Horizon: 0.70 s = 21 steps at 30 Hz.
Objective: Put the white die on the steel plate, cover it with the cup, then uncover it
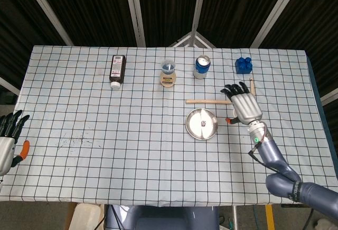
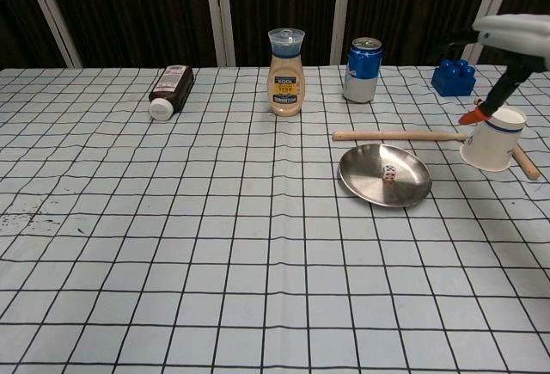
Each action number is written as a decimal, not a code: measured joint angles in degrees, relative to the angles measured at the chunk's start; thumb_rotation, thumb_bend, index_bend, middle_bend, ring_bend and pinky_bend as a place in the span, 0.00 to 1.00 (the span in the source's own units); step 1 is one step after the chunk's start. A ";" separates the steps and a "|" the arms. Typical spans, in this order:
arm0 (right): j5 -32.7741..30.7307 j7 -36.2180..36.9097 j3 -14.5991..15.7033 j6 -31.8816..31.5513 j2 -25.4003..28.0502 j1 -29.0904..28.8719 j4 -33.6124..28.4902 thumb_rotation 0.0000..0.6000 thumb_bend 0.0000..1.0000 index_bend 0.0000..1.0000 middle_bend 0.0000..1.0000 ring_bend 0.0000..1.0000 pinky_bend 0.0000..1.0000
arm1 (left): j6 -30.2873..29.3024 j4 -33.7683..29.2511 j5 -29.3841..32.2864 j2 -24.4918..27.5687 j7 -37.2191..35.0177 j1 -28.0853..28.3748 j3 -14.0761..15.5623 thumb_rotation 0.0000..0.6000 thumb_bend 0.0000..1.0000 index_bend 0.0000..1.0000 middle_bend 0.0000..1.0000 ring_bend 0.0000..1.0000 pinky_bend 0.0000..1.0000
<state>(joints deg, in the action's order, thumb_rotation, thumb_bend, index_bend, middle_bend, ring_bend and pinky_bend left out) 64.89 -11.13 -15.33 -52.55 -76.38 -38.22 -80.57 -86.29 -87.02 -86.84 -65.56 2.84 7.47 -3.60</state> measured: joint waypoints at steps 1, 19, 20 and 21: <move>-0.68 0.14 -0.05 -0.29 1.33 0.78 -0.30 1.00 0.02 0.26 0.16 0.15 0.00 | -0.01 -0.02 -0.03 -0.03 0.08 -0.01 0.03 1.00 0.71 0.09 0.00 0.00 0.00; -2.18 7.89 2.20 5.97 0.41 1.76 9.62 1.00 0.05 0.31 0.24 0.16 0.00 | 0.32 -0.34 0.82 -0.76 2.62 0.09 -0.23 1.00 0.71 0.09 0.00 0.00 0.00; -2.01 8.27 2.18 6.20 0.08 1.52 10.16 1.00 0.06 0.31 0.24 0.16 0.00 | 0.37 -0.31 0.92 -0.81 2.69 0.11 -0.27 1.00 0.71 0.09 0.00 0.00 0.00; -1.85 8.57 2.15 6.42 -0.21 1.30 10.67 1.00 0.08 0.31 0.25 0.16 0.00 | 0.42 -0.29 1.01 -0.84 2.75 0.13 -0.30 1.00 0.71 0.09 0.00 0.00 0.00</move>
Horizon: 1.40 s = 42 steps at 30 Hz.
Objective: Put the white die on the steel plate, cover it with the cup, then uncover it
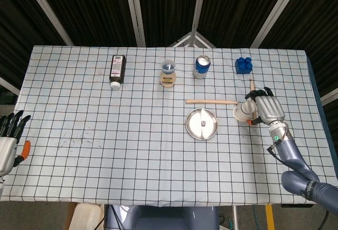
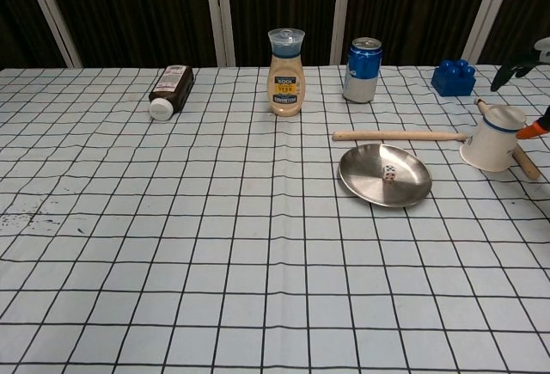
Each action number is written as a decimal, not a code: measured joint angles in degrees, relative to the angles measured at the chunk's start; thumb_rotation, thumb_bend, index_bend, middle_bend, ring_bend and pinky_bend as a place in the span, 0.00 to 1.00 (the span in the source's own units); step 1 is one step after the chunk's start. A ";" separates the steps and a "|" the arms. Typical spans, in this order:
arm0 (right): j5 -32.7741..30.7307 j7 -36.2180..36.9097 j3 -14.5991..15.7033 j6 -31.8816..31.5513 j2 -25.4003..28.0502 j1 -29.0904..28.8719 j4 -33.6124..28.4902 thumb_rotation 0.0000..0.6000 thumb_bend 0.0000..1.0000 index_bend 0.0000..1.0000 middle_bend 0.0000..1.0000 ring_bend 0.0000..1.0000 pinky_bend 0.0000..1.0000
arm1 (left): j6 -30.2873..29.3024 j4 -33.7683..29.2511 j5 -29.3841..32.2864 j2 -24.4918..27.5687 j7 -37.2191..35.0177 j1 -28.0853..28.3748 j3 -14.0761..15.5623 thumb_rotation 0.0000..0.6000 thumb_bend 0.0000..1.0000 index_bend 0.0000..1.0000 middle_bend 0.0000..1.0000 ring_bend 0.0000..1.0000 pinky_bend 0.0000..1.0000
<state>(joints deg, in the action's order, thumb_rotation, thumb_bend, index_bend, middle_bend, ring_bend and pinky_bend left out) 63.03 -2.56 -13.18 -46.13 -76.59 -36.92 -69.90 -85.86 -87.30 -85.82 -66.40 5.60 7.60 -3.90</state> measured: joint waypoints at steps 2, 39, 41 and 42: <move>0.29 0.53 -0.06 0.50 -0.61 -0.48 1.12 1.00 0.09 0.31 0.26 0.16 0.00 | 0.12 0.05 0.19 -0.08 0.19 0.04 -0.07 1.00 0.71 0.09 0.00 0.00 0.00; 1.25 4.20 1.12 4.44 -4.10 -2.22 9.50 1.00 0.31 0.42 0.43 0.19 0.00 | 0.91 -0.17 1.33 -0.98 2.88 0.42 -0.36 1.00 0.71 0.10 0.00 0.00 0.00; 1.47 4.36 1.17 4.38 -4.20 -2.24 9.58 1.00 0.33 0.42 0.44 0.20 0.00 | 0.93 -0.15 1.30 -1.01 2.91 0.44 -0.34 1.00 0.71 0.10 0.00 0.00 0.00; 1.57 4.48 1.17 4.32 -4.23 -2.25 9.58 1.00 0.33 0.42 0.44 0.20 0.00 | 0.93 -0.14 1.28 -1.01 2.90 0.45 -0.34 1.00 0.71 0.10 0.00 0.00 0.00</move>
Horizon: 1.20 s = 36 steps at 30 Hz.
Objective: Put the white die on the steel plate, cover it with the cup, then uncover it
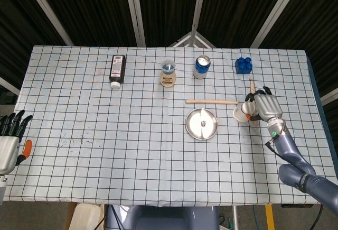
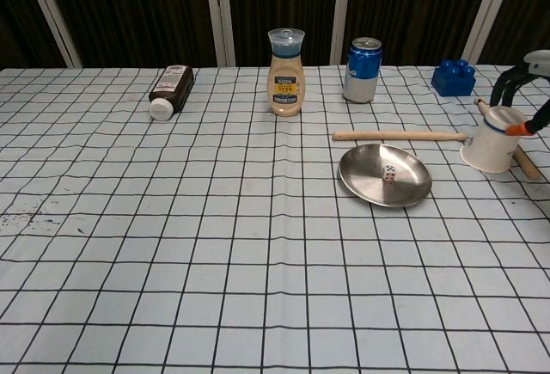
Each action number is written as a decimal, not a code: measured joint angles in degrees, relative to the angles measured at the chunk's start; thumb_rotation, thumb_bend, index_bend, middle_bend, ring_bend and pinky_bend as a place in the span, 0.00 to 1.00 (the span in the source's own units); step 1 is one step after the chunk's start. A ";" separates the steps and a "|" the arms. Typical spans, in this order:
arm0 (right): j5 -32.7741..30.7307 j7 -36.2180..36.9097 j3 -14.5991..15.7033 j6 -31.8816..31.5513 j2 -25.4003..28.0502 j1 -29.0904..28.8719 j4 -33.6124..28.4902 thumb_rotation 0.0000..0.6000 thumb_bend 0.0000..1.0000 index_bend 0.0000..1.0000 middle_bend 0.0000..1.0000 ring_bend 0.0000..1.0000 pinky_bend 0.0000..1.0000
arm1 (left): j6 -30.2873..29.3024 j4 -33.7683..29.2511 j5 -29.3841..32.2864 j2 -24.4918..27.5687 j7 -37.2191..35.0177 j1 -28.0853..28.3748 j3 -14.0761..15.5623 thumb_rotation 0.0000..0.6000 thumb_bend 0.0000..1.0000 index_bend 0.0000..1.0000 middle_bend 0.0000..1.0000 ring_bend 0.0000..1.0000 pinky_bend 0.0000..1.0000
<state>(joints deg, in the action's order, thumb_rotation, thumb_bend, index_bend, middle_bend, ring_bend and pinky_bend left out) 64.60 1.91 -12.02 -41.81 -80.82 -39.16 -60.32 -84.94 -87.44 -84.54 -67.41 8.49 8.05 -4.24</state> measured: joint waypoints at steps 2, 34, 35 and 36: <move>0.23 0.19 -0.01 -0.18 -0.04 -0.02 -0.01 1.00 0.35 0.44 0.45 0.21 0.00 | -0.03 0.01 -0.01 0.00 -0.05 -0.01 0.00 1.00 0.71 0.10 0.00 0.00 0.00; 0.77 -12.94 -0.48 -7.99 7.89 -0.33 -29.77 1.00 0.37 0.47 0.47 0.22 0.00 | 0.43 0.04 -0.44 1.30 -3.48 0.11 0.17 1.00 0.71 0.10 0.00 0.00 0.00; 0.33 -13.38 -0.56 -7.93 7.48 -0.67 -30.00 1.00 0.37 0.47 0.47 0.22 0.00 | 0.44 0.10 -0.43 1.33 -3.62 0.11 0.16 1.00 0.71 0.10 0.00 0.00 0.00; -0.14 -13.74 -0.65 -7.83 7.03 -1.02 -30.16 1.00 0.37 0.47 0.47 0.22 0.00 | 0.46 0.15 -0.43 1.34 -3.70 0.13 0.14 1.00 0.71 0.10 0.00 0.00 0.00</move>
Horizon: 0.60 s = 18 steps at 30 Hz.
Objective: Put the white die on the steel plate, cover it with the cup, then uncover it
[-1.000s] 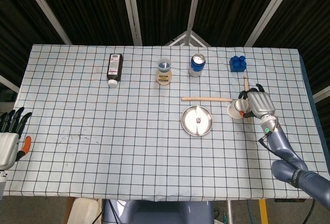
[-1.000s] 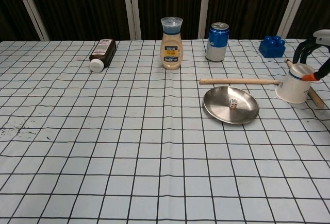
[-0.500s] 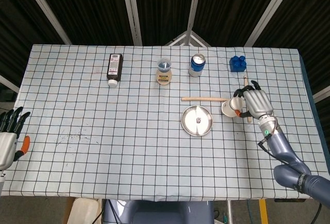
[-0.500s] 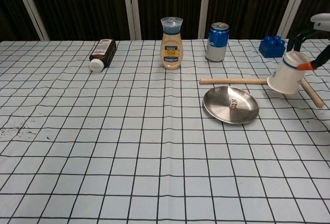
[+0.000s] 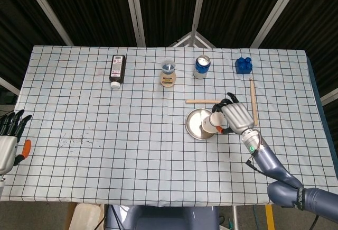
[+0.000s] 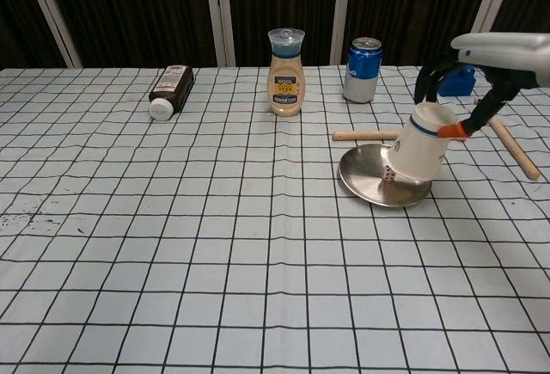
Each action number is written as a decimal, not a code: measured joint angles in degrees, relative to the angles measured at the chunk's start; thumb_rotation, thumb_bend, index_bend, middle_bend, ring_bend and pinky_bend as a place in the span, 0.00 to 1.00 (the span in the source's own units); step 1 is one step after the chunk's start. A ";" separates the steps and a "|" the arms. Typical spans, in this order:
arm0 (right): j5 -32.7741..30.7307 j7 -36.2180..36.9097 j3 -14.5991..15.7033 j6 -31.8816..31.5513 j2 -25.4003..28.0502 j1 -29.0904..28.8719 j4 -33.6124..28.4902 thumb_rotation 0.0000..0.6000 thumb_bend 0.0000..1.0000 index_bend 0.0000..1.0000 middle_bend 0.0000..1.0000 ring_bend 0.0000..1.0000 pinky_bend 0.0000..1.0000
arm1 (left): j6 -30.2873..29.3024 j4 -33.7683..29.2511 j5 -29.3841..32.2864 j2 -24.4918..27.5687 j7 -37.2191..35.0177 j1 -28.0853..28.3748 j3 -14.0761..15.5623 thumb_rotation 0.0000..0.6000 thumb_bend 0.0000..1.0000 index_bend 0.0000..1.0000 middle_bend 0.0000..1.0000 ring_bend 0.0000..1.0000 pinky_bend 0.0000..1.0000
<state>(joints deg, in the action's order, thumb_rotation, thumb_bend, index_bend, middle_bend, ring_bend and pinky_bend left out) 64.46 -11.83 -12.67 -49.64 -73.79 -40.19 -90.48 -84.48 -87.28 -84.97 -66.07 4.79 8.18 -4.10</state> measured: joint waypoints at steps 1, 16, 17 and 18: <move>-0.63 -0.41 -0.15 0.13 -0.64 -0.47 -0.09 1.00 0.36 0.47 0.47 0.22 0.00 | 0.01 0.04 0.00 0.00 -0.05 0.02 -0.02 1.00 0.71 0.10 0.00 0.00 0.00; -3.91 -0.58 -0.30 2.19 -6.66 -3.48 5.94 1.00 0.36 0.47 0.47 0.22 0.00 | 0.62 0.41 0.61 -0.29 0.43 0.39 -0.27 1.00 0.71 0.10 0.00 0.00 0.00; -3.91 -0.33 -0.27 2.31 -6.91 -3.55 6.38 1.00 0.37 0.47 0.47 0.22 0.00 | 0.68 0.43 0.59 -0.32 0.54 0.42 -0.25 1.00 0.71 0.10 0.00 0.00 0.00; -3.90 -0.09 -0.23 2.41 -7.10 -3.61 6.81 1.00 0.37 0.47 0.47 0.22 0.00 | 0.71 0.44 0.61 -0.34 0.60 0.43 -0.24 1.00 0.71 0.10 0.00 0.00 0.00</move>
<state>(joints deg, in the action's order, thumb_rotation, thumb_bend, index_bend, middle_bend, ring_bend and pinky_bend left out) 60.56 -11.92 -12.90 -47.23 -80.90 -43.80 -83.67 -83.78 -86.85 -84.36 -66.41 5.39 8.61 -4.34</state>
